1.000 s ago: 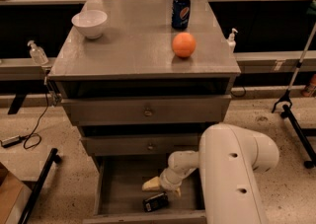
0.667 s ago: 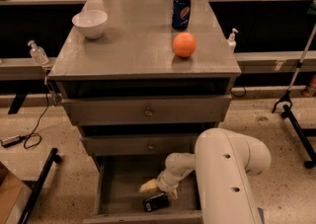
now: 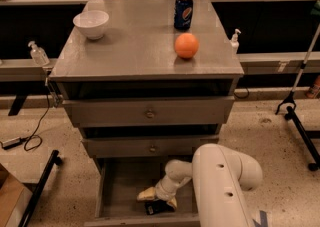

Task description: Pick rxbar chocolate from bottom drawer and place on counter

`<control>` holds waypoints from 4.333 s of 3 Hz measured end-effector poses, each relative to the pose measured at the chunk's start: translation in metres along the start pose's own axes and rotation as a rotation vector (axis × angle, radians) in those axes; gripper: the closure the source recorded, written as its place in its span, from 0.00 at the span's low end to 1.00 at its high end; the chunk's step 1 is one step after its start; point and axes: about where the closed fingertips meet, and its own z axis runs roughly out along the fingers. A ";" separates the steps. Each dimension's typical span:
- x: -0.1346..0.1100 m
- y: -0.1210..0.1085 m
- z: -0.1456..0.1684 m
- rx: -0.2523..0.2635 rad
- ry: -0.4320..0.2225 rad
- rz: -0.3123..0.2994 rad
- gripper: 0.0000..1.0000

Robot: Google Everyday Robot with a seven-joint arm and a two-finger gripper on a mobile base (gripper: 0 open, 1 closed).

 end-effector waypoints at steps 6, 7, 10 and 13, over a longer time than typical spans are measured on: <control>0.002 -0.010 0.011 -0.009 0.035 0.091 0.00; 0.002 -0.010 0.011 -0.009 0.035 0.091 0.00; 0.008 -0.002 -0.006 -0.009 0.035 0.091 0.00; 0.009 -0.001 -0.008 -0.009 0.035 0.091 0.04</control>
Offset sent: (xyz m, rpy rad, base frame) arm 0.0072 0.0054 -0.0676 0.0491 0.1238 -0.1451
